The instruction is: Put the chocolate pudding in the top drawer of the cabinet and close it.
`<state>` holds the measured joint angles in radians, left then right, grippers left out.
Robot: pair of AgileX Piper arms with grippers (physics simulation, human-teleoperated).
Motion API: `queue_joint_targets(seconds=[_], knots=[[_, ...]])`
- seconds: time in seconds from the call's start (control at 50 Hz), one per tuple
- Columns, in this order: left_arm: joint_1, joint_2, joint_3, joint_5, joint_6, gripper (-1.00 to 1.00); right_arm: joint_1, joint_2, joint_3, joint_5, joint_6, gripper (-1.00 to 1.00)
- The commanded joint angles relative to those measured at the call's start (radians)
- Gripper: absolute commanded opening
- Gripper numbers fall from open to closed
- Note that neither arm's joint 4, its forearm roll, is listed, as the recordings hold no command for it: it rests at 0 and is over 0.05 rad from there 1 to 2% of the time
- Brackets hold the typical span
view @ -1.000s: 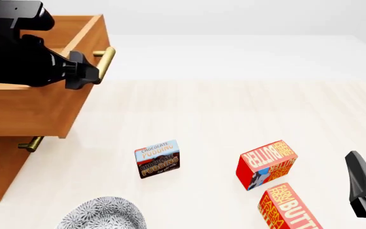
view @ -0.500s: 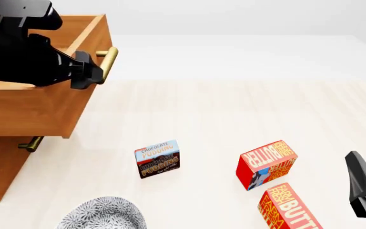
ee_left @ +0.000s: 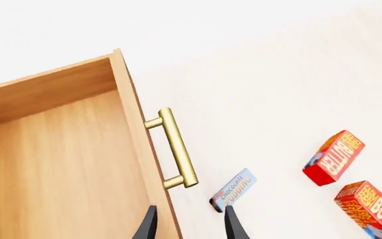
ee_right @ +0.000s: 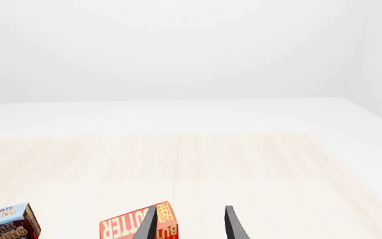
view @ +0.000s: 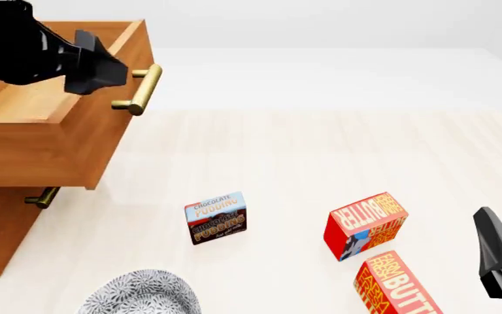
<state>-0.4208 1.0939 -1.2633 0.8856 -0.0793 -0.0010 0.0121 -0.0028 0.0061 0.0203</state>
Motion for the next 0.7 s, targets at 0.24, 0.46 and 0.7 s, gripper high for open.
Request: queue_joint_targets(seconds=[0.24, 0.46, 0.7], knots=[[-0.120, -0.037, -0.168, -0.004, 0.204, 1.00, 0.000, 0.000, 0.000, 0.000, 0.000, 1.00], [-0.233, -0.024, -0.142, -0.091, 0.257, 1.00, 0.000, 0.000, 0.000, 0.000, 0.000, 1.00], [-0.279, -0.027, -0.081, -0.167, 0.296, 1.00, 0.000, 0.000, 0.000, 0.000, 0.000, 1.00]])
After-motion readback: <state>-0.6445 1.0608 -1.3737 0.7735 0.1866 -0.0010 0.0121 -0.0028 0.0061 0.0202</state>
